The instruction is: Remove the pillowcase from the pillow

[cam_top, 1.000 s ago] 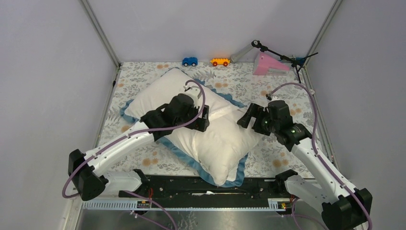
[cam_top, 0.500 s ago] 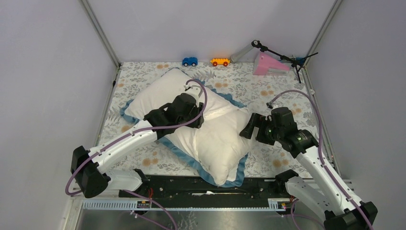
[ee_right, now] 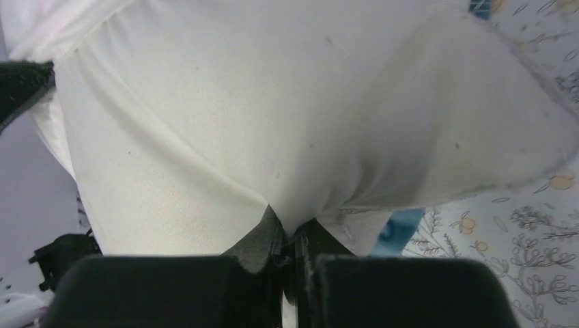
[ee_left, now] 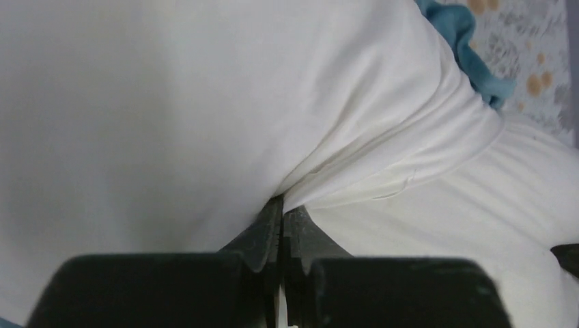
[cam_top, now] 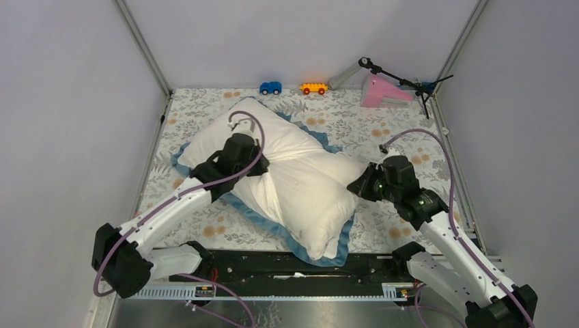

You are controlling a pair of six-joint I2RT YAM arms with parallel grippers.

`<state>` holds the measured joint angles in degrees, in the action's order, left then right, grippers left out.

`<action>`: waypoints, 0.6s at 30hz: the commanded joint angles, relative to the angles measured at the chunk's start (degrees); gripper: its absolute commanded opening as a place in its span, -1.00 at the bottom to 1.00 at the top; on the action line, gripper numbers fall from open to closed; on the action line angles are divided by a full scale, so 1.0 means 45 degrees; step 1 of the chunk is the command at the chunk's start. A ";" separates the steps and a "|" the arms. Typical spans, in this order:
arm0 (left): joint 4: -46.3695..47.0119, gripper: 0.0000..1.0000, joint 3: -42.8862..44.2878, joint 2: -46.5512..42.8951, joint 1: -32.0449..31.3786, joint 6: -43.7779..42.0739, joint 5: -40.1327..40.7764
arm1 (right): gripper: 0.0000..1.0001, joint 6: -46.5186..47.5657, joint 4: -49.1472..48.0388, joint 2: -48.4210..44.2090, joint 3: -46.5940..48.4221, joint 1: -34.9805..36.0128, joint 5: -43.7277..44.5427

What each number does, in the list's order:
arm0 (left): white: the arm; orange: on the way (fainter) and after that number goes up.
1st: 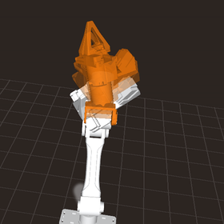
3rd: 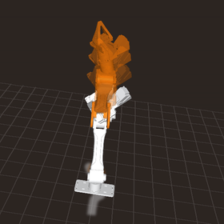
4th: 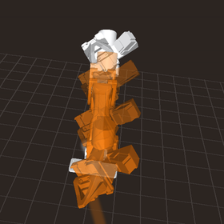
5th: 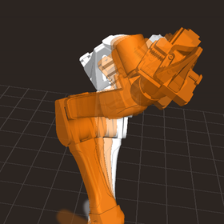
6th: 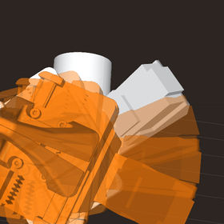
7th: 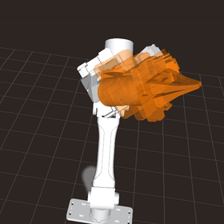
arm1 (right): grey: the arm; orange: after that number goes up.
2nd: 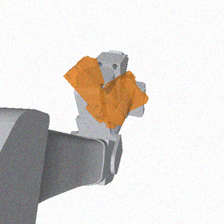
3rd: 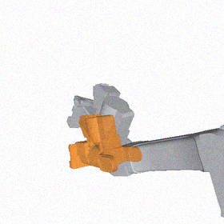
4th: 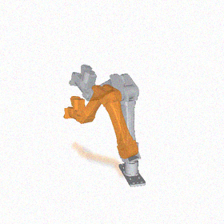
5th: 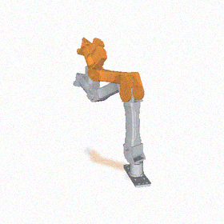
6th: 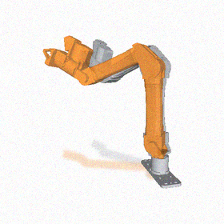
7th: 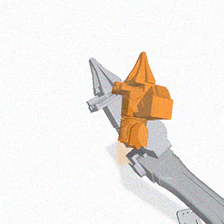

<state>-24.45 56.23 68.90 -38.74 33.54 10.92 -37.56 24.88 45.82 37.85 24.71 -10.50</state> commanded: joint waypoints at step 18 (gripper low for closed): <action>0.1588 -1.00 -0.5364 -0.5838 0.5582 0.3862 0.2971 | -1.00 0.2297 0.1884 -0.2895 0.2395 0.0075 0.9249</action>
<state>-14.31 33.26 45.41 -20.03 55.79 5.13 -35.83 31.62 33.45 43.97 27.88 14.02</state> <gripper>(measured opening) 0.013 0.044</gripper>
